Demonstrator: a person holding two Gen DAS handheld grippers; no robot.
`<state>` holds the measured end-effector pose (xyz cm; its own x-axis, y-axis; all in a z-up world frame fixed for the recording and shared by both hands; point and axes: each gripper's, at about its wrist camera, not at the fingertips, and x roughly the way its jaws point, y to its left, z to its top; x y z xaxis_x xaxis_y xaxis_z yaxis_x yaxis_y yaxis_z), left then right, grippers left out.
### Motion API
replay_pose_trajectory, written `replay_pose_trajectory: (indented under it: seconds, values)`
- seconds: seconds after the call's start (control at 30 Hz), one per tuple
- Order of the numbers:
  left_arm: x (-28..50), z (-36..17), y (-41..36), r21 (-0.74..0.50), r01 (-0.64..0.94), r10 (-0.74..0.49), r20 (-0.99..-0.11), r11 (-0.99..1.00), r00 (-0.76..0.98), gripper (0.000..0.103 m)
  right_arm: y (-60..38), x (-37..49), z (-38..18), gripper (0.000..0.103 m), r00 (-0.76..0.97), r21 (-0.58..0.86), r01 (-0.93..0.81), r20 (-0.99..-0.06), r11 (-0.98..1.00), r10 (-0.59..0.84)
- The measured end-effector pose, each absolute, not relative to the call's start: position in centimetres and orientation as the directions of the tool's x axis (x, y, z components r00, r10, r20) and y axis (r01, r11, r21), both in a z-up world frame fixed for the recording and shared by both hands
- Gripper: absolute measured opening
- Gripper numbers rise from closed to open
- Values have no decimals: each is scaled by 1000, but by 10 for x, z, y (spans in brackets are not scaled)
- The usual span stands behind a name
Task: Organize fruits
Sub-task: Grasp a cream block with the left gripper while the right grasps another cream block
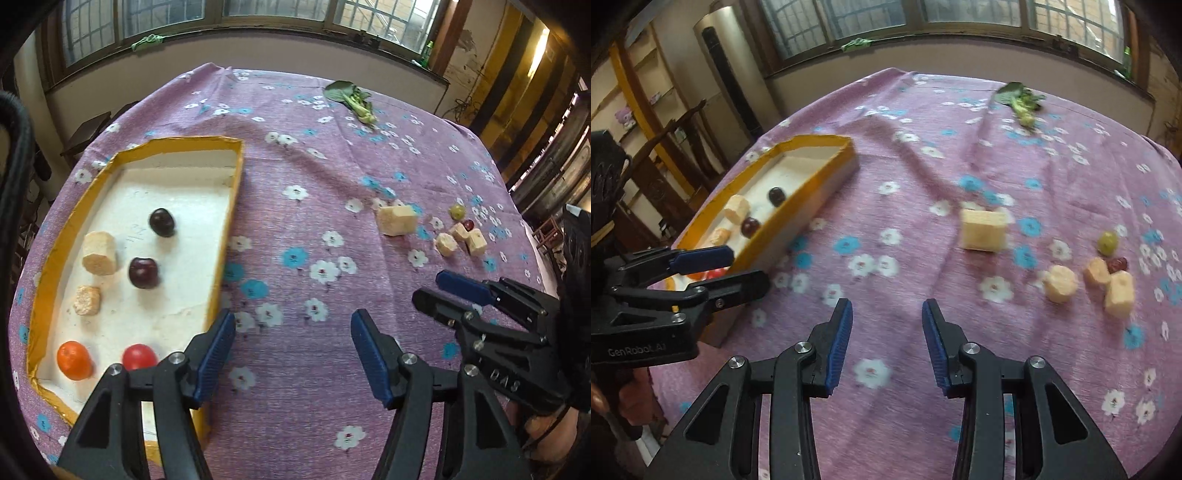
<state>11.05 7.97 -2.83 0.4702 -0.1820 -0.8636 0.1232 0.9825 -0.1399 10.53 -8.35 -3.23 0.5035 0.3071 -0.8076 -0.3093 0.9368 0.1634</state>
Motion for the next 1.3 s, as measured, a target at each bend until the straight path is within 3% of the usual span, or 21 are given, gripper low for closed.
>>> replay_pose_trajectory:
  seconds: [0.3,0.57,0.67,1.07,1.13,1.2,1.3]
  values:
    - [119,-40,23,-122,169,-183,-888,978,421,69,-209,122,-34,40,587,138,-89,-793,986,164]
    - [137,-44,-5,-75,168,-139,-903,983,406,69,-211,150,-54,40,563,109,-149,-807,983,175]
    - [151,-44,-15,-92,157,-149,-903,983,403,69,-215,152,-58,32,572,80,-167,-804,983,163]
    - [211,-71,-48,-114,65,-130,-906,991,403,69,-228,150,-61,30,559,177,-201,-787,964,261]
    - [214,-71,-51,-95,66,-114,-895,993,431,62,-228,150,-61,30,562,177,-205,-784,963,263]
    - [216,-70,-50,-111,67,-129,-891,992,436,42,-228,148,-61,30,568,164,-211,-782,964,258]
    - [213,-68,-40,-151,54,-160,-887,987,434,40,-225,145,-59,30,576,146,-220,-778,964,250]
